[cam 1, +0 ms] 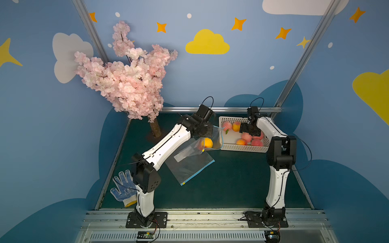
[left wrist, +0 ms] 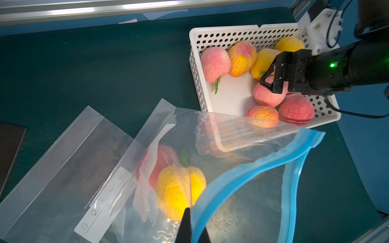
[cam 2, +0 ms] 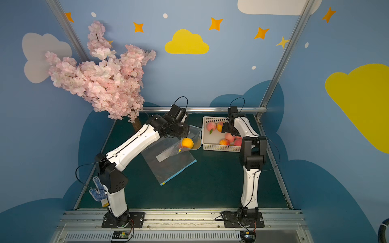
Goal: Place the peach in a zip-top bag and seal the zipper
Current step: Pick up the peach from the basket, then place the peach in the zipper food storage bag.
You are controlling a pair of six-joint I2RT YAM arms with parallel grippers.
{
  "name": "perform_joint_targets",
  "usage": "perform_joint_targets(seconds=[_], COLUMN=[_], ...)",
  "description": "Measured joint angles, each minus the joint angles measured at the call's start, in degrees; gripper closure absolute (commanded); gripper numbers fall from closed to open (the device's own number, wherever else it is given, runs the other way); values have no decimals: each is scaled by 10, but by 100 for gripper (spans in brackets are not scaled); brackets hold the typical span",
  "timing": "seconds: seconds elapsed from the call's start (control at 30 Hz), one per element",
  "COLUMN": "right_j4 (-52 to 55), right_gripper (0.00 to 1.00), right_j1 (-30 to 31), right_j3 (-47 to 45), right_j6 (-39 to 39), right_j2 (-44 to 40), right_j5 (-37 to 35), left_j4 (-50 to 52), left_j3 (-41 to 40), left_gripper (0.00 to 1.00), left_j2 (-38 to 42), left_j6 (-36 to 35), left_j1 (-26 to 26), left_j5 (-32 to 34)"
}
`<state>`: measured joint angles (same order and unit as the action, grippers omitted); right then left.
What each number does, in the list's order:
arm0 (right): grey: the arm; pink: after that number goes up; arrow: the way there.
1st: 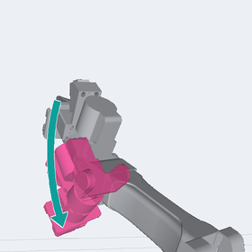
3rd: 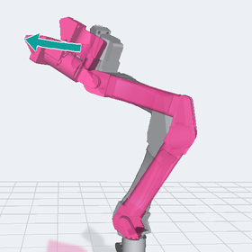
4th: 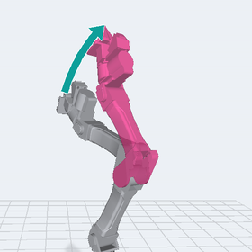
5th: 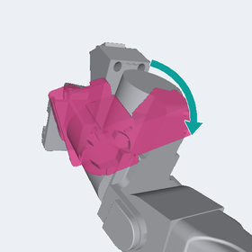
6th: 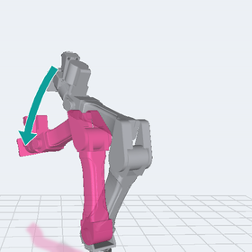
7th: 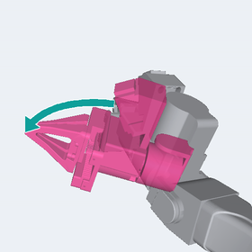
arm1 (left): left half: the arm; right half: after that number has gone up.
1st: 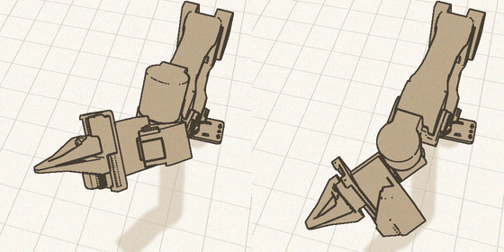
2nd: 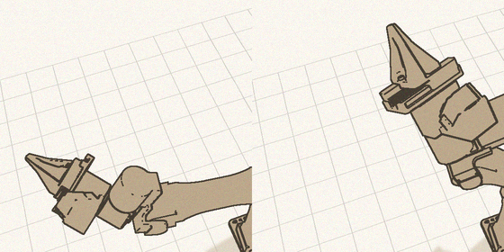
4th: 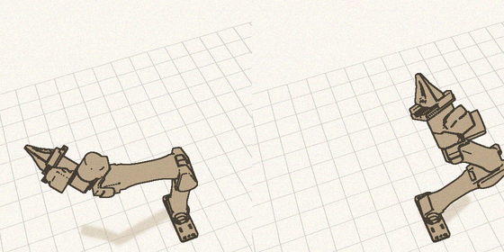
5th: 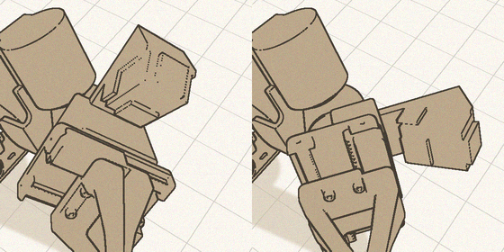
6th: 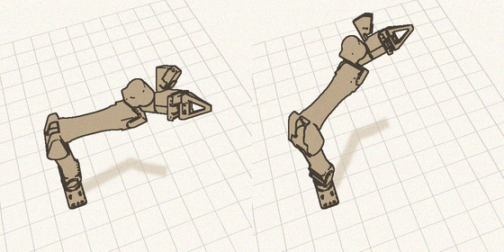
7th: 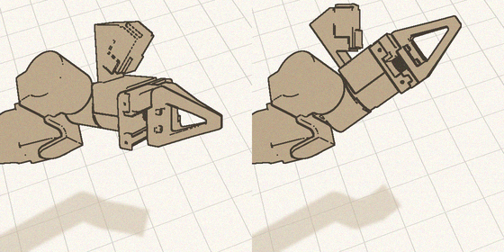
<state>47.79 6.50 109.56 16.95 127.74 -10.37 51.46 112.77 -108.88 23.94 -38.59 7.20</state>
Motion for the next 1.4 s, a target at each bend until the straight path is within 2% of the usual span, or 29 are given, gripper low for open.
perform_joint_targets(seconds=[0.13, 0.2, 0.27, 0.47, 0.57, 0.8, 0.97, 1.17, 1.4], right_j4=[14, 17, 24, 47, 52, 37, -6, -118, -217], right_gripper=[14, 28, 35, 37, 38, 38, 37, 36, 35], right_j1=[-2, -2, -2, -4, -4, 7, 47, 97, 103], right_j3=[4, 9, 16, 31, 11, -75, -140, -258, -322], right_j6=[0, -2, 0, -5, -8, -24, -14, 37, 92], right_j2=[25, 30, 30, 14, -34, -234, -334, -388, -395], right_j5=[-1, -1, -1, 9, 37, 196, 330, 465, 549], left_j4=[0, -1, -1, -10, -17, -22, -23, -23, -23], left_j3=[0, 0, 0, 0, 0, 1, 5, 16, 27], left_gripper=[97, 97, 97, 97, 97, 97, 97, 97, 97], left_j2=[-11, -17, -22, -31, -37, -42, -42, -42, -42], left_j6=[2, 4, 6, 12, 16, 25, 31, 37, 40], left_j1=[-1, -1, -1, -1, -1, -1, -1, -1, -1], left_j5=[-9, -13, -16, -27, -32, -48, -49, -50, -53])
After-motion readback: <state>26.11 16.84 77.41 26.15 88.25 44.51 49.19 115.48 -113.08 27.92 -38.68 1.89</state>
